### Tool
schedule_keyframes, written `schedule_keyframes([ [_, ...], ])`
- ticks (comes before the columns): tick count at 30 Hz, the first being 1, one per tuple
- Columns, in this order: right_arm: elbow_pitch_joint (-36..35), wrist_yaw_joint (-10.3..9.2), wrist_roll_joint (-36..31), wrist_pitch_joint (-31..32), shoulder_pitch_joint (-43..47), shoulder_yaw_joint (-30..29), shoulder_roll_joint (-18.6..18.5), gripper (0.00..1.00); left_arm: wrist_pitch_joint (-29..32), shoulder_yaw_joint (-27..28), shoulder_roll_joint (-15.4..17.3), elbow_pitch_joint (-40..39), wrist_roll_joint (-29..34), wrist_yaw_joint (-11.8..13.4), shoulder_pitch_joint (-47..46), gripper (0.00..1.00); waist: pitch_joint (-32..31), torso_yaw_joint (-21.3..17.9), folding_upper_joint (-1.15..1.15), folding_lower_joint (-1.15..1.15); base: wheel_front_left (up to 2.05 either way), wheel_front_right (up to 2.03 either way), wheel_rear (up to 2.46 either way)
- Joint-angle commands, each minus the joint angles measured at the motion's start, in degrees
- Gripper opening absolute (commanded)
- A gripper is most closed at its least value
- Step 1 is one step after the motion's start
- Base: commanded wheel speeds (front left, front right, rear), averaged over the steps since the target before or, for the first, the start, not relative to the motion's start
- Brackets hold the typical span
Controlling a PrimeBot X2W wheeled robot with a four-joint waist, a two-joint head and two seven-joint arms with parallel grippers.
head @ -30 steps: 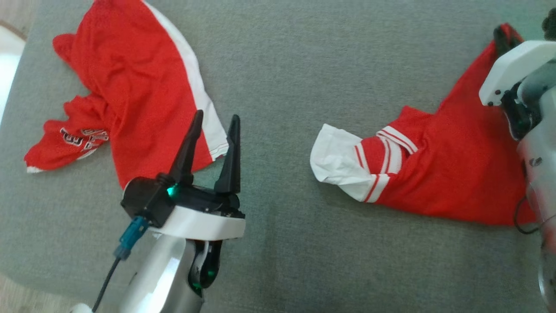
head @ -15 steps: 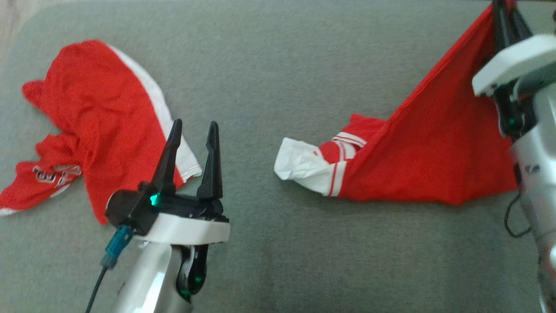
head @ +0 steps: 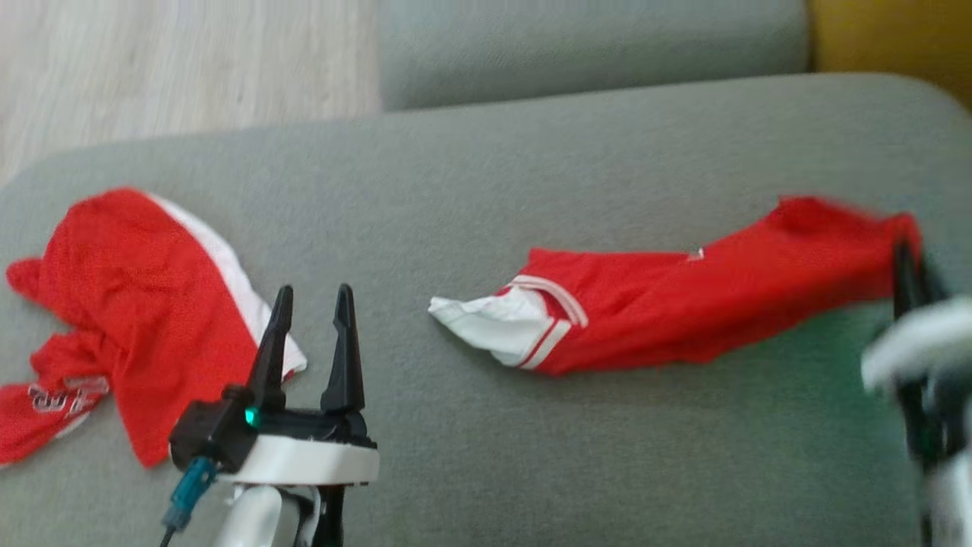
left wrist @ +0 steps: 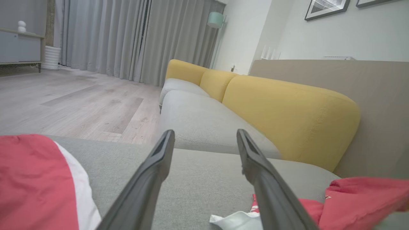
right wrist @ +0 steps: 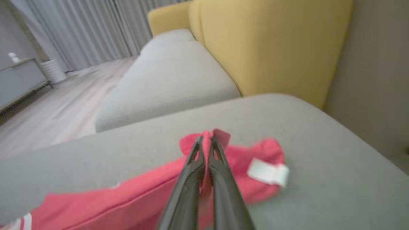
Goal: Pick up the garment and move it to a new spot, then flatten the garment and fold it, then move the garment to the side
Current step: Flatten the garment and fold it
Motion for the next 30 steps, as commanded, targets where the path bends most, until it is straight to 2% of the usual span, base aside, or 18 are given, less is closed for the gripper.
schedule_keyframes([
  [1, -3.1, -0.04, -0.87, 0.78, 0.69, 0.1, 0.57, 0.0, -0.29, 2.08, 0.2, -1.71, 0.24, -0.24, -1.36, 1.0, -2.31, -1.94, 0.0, 0.02, 0.0, 0.0, 0.0],
  [3, -9.16, -0.04, -4.79, 4.12, 7.75, -5.18, 4.02, 0.0, -0.29, 2.17, 0.2, -2.03, 0.06, -0.1, -0.73, 1.0, -3.06, -2.77, 0.0, 0.02, 0.0, 0.0, 0.0],
  [6, -13.66, -0.04, -8.55, 6.05, 11.96, -8.64, 7.62, 0.0, -0.29, 1.99, 0.2, -2.24, 0.13, -0.1, -0.67, 1.0, -3.05, -3.0, 0.0, 0.02, 0.0, 0.0, 0.0],
  [7, -14.83, -0.04, -9.75, 6.21, 12.81, -9.15, 8.41, 0.35, -0.29, 1.84, 0.2, -2.28, 0.13, -0.11, -0.69, 1.0, -3.03, -2.95, 0.0, 0.02, 0.0, 0.0, 0.0],
  [8, -15.77, -0.04, -10.54, 6.35, 13.43, -9.59, 9.15, 1.0, -0.29, 1.67, 0.2, -2.32, 0.14, -0.11, -0.72, 1.0, -2.96, -2.86, 0.0, 0.02, 0.0, 0.0, 0.0],
  [16, -22.75, -0.04, -13.06, 3.5, 13.4, -8.81, 11.31, 1.0, -0.29, 1.23, 0.2, -2.06, 0.56, -0.4, -0.65, 1.0, -2.65, -1.06, 0.0, 0.02, 0.0, 0.0, 0.0],
  [23, -26.55, -0.04, -9.72, -0.55, 10.97, -0.13, 10.99, 1.0, -0.29, 1.18, 0.2, -2.13, 0.74, -0.53, -0.74, 1.0, -2.63, 0.87, 0.0, 0.02, 0.0, 0.0, 0.0],
  [30, -23.45, -0.04, -8.13, -1.45, 11.78, 5.74, 9.72, 1.0, -0.29, 0.25, 0.2, -2.44, 0.49, -0.44, -0.92, 1.0, -1.84, 4.06, 0.0, 0.02, 0.0, 0.0, 0.0],
])
